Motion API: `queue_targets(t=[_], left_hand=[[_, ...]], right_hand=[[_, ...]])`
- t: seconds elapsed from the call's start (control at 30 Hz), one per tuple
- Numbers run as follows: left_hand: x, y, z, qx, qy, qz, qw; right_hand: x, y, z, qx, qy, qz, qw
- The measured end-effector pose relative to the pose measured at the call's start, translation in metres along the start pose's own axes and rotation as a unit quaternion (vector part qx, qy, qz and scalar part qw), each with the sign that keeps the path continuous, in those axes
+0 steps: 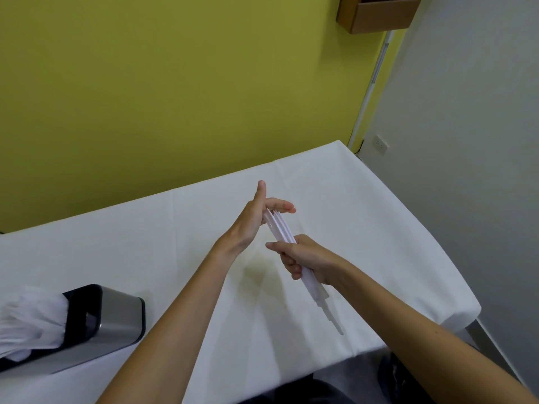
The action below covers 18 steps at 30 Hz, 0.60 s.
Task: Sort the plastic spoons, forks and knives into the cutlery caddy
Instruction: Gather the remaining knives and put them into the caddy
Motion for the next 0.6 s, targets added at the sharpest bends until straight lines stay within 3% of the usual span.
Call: queue_targets(t=[0.13, 0.27, 0.33, 0.43, 0.53, 0.6], left_hand=[[-0.001, 0.001, 0.001, -0.005, 0.002, 0.031, 1.0], [-0.005, 0.01, 0.01, 0.122, -0.033, 0.215, 0.968], [-0.019, 0.011, 0.021, 0.18, -0.034, 0.279, 0.943], [-0.046, -0.004, 0.04, 0.238, -0.014, 0.349, 0.906], [-0.06, -0.023, 0.049, 0.268, 0.004, 0.394, 0.879], [-0.064, -0.027, 0.053, 0.282, 0.009, 0.417, 0.864]], right_hand=[[-0.002, 0.002, -0.001, 0.01, 0.006, 0.005, 1.0], [-0.015, 0.014, -0.004, 0.067, 0.059, -0.106, 0.99], [-0.023, 0.024, -0.006, 0.095, 0.092, -0.238, 0.962], [-0.027, 0.034, -0.01, 0.143, 0.134, -0.42, 0.886], [-0.025, 0.032, -0.011, 0.171, 0.159, -0.517, 0.823], [-0.023, 0.028, -0.011, 0.179, 0.165, -0.54, 0.806]])
Point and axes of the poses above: each hand's wrist, its own z-axis away from the middle knuckle, its own y-axis out of the back of the hand, x = y × z, the point moved 5 cm from there along -z, towards the middle knuckle, and after that the axes turned 4 degrees about -x, right-handed, at the moved point
